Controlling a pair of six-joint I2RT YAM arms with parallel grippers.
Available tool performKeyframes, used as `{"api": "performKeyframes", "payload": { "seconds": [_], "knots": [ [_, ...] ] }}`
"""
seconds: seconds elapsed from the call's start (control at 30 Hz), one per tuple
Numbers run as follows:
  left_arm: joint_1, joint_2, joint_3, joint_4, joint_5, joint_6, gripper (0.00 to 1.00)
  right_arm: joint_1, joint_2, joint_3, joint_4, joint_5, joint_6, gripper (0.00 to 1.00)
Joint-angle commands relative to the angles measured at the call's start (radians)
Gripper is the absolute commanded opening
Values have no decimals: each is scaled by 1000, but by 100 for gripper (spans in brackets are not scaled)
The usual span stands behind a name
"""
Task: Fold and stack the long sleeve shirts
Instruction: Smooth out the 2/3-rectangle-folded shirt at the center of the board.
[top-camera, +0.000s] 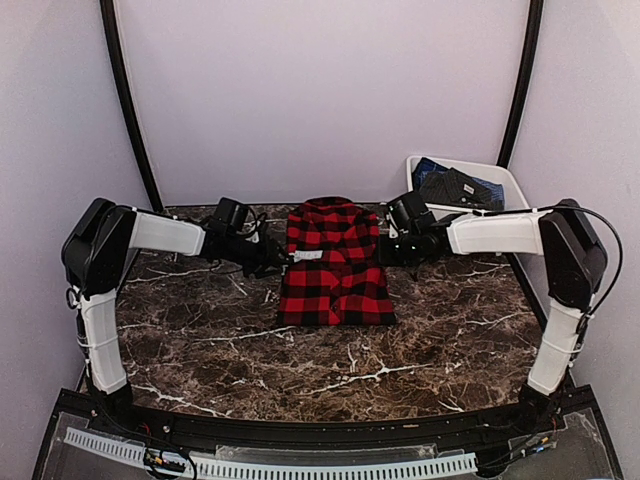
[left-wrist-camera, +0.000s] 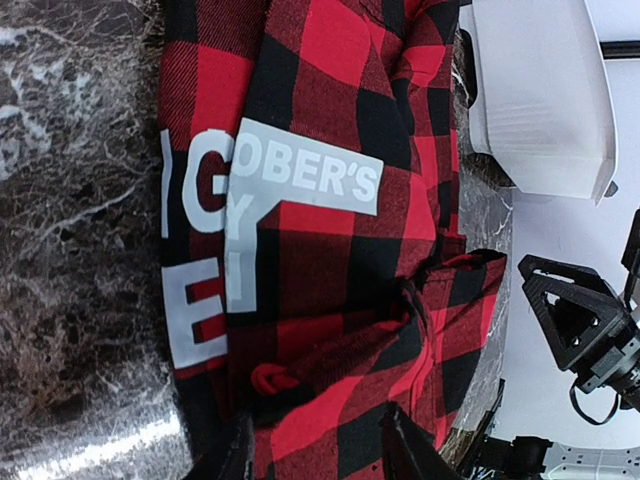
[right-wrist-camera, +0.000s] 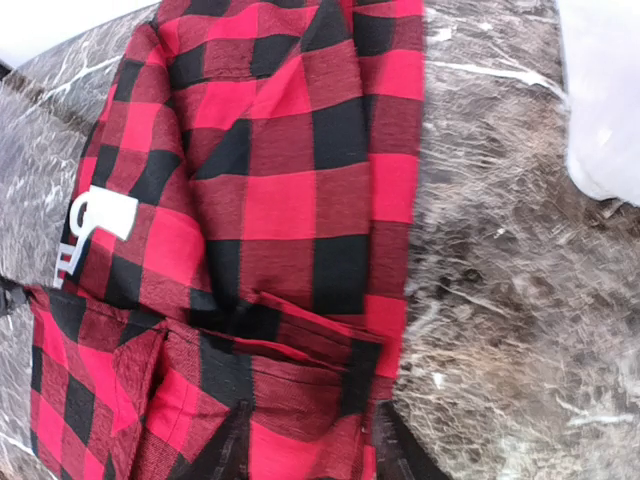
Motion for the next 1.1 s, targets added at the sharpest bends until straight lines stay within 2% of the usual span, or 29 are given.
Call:
{"api": "performKeyframes", "payload": {
  "seconds": [0.0, 0.13, 0.33, 0.57, 0.73, 1.07],
  "knots": [
    [-15, 35, 52, -51, -12, 56, 41, -3, -40, -34, 30, -35, -26, 33],
    [-17, 62, 71, -63, -26, 58, 36, -3, 0, -17, 8, -74, -35, 21],
    [-19, 91, 96, -61, -34, 64, 33, -1, 90, 54, -5, -96, -53, 19],
    [-21, 100, 130, -107, -60, 86, 33, 2, 238, 210, -82, -109, -79, 45],
    [-21, 88, 118, -113, -63, 82, 34, 2, 273, 257, -131, -92, -86, 53],
    [-21, 79, 107, -95, -53, 117, 40, -35, 58, 193, -118, -47, -93, 65]
  ]
}}
